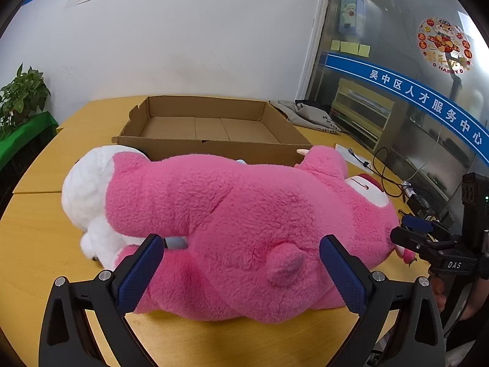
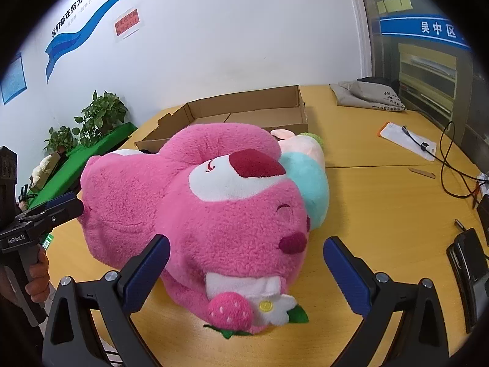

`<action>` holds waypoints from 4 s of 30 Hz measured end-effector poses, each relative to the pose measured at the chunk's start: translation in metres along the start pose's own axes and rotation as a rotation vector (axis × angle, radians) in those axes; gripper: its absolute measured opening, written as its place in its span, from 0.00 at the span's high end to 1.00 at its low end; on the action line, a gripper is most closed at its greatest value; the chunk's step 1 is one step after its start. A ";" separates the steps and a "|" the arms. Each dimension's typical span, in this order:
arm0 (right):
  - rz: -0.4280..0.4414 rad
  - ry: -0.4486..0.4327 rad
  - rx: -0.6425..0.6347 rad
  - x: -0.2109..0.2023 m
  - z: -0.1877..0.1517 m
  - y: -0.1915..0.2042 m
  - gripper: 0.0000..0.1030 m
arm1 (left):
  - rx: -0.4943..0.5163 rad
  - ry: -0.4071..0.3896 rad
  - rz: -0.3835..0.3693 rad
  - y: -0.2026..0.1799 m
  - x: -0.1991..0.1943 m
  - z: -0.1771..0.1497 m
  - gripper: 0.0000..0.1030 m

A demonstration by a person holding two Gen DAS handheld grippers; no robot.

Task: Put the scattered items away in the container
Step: 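Close both grippers on the pink bear's body side by side, then lift the pink bear with both grippers and carry it over the box, then lower the pink bear into the cardboard box and open both grippers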

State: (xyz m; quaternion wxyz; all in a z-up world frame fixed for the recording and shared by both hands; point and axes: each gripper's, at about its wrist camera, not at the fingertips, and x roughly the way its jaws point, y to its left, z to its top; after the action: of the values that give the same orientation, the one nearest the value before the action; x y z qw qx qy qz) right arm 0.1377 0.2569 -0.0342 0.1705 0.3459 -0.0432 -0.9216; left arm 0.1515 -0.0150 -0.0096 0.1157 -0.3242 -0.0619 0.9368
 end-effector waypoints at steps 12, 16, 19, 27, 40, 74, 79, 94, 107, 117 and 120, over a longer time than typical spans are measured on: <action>0.042 0.039 0.047 0.019 0.000 -0.013 0.02 | -0.028 0.055 -0.086 0.005 0.028 0.000 0.00; 0.048 0.041 0.045 0.022 0.001 -0.012 0.02 | -0.036 0.063 -0.109 0.007 0.032 0.000 0.00; 0.053 0.044 0.050 0.024 0.001 -0.010 0.02 | -0.039 0.069 -0.122 0.008 0.033 0.000 0.00; 0.070 0.057 0.074 0.030 -0.002 -0.011 0.01 | -0.029 0.070 -0.148 0.004 0.034 -0.001 0.00; 0.109 0.093 0.092 0.052 -0.004 -0.015 0.01 | 0.031 0.117 -0.100 -0.009 0.043 -0.002 0.16; 0.150 -0.284 -0.101 -0.011 0.141 0.042 0.42 | 0.087 -0.225 -0.115 0.018 -0.018 0.157 0.41; 0.148 -0.284 -0.087 0.041 0.211 0.033 0.42 | 0.078 -0.218 -0.109 0.065 0.051 0.238 0.40; -0.007 0.100 0.117 0.331 0.323 -0.063 0.42 | -0.138 0.290 -0.070 0.140 0.408 0.318 0.43; -0.133 0.150 0.202 0.381 0.304 -0.090 0.21 | -0.135 0.317 0.017 0.123 0.436 0.324 0.35; 0.072 0.002 0.122 0.251 0.300 -0.062 0.10 | 0.010 0.008 0.046 0.076 0.222 0.327 0.00; 0.130 -0.038 0.088 0.205 0.285 -0.042 0.00 | 0.015 -0.060 0.100 0.058 0.155 0.298 0.00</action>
State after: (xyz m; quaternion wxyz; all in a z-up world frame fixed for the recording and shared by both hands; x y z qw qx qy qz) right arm -0.2035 0.2150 0.0456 0.2137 0.3321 -0.1091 -0.9122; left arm -0.1623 -0.0438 0.1201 0.0694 -0.2980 -0.0421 0.9511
